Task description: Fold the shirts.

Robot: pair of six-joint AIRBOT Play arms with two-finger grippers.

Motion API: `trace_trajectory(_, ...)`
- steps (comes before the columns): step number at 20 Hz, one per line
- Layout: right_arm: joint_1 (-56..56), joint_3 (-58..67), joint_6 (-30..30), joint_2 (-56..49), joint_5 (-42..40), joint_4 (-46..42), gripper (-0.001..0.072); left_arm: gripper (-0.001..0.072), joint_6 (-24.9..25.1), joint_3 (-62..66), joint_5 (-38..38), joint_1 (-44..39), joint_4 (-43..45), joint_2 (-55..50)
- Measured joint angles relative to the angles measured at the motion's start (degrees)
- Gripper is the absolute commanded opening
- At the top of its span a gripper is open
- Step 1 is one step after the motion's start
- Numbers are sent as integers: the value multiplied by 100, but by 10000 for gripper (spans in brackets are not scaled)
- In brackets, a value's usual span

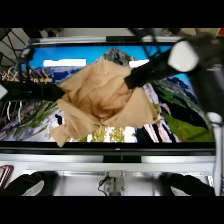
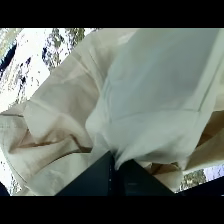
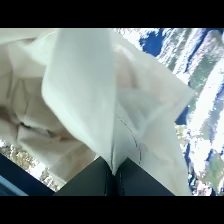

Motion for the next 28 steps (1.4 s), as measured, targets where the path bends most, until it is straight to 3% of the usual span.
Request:
trace_trajectory(5,-144,-225,256,538,566,682,65,50,-251,168,68,-125,-33,520)
trace_trajectory(10,-39,-1021,570,446,90,1320,65,66,-352,-525,175,-256,256,365)
trace_trajectory(11,-28,-1110,610,378,-2,1390,65,210,-358,-737,188,-264,299,271)
trace_trajectory(12,-20,-1172,627,315,-81,1469,65,426,-363,-885,227,-275,341,173)
trace_trajectory(13,-15,-1211,647,254,-146,1541,65,493,-380,-992,254,-278,363,79)
trace_trajectory(17,-2,-1298,678,122,-337,1722,65,505,-162,-756,243,-164,610,-96)
trace_trajectory(19,-2,-1309,693,103,-380,1759,65,561,17,-260,-33,35,1169,-120)
trace_trajectory(20,-4,-1316,693,90,-385,1768,66,669,98,11,-273,173,1567,-129)
trace_trajectory(21,-2,-1320,693,85,-391,1775,65,720,179,219,-487,323,1937,-133)
trace_trajectory(25,-2,-1325,695,76,-540,1801,66,720,317,251,-1165,1069,2826,-151)
trace_trajectory(28,-4,-1325,728,76,-619,1801,66,705,339,-575,-1071,1436,3064,-153)
